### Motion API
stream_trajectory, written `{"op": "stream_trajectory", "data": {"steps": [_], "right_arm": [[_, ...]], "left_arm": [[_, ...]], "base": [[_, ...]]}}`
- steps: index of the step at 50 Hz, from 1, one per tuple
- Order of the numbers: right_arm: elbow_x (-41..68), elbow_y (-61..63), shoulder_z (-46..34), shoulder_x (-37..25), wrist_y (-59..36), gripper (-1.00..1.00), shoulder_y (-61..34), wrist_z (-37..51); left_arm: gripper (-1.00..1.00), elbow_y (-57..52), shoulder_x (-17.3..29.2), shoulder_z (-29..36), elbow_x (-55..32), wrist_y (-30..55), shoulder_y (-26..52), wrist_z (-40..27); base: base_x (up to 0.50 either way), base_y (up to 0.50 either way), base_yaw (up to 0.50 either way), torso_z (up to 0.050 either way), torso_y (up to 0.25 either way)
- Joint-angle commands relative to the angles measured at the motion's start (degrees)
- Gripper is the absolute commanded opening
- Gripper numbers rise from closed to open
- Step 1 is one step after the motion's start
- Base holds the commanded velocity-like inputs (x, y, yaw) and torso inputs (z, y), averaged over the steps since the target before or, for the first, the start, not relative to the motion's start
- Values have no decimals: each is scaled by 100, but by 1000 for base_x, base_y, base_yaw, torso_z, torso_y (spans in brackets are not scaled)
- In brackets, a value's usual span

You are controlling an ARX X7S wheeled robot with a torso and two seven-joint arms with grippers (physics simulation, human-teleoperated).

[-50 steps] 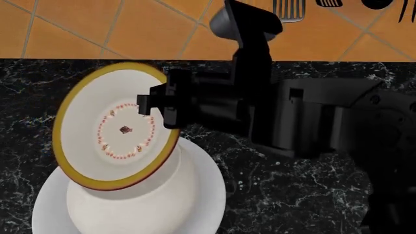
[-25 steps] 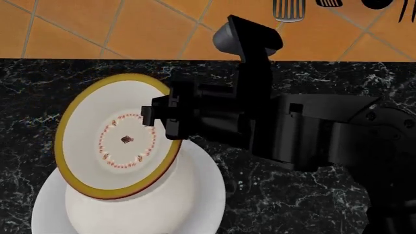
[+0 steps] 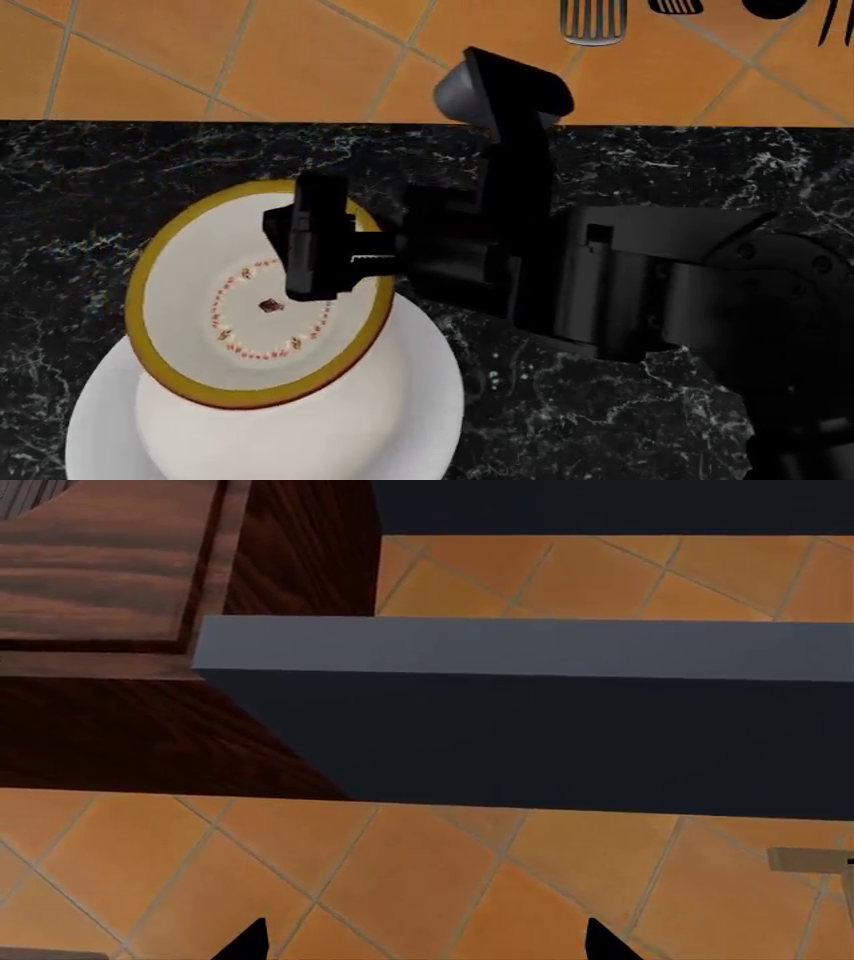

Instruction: Stack the bowls from largest to smallest.

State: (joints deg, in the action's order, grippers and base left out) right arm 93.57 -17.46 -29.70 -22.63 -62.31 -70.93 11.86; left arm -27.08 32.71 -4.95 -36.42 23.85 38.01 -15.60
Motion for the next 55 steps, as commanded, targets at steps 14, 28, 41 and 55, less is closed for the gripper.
{"op": "stream_trajectory", "data": {"steps": [14, 28, 41, 55], "right_arm": [[102, 116, -22, -107, -146, 100, -285, 122], [843, 733, 260, -600, -421, 100, -489, 1022], [1710, 1581, 606, -1351, -461, 100, -467, 2020], [2399, 2479, 1192, -2333, -127, 100, -243, 2826]], "left_arm": [[100, -29, 47, -71, -52, 1, -39, -35], [100, -92, 92, -62, -126, 105, 76, -84], [100, -181, 151, -49, -297, 263, 297, -104], [100, -534, 303, -302, -915, 619, 425, -227]], "base": [[0, 0, 0, 0, 0], [0, 0, 0, 0, 0], [0, 0, 0, 0, 0], [0, 0, 0, 0, 0]]}}
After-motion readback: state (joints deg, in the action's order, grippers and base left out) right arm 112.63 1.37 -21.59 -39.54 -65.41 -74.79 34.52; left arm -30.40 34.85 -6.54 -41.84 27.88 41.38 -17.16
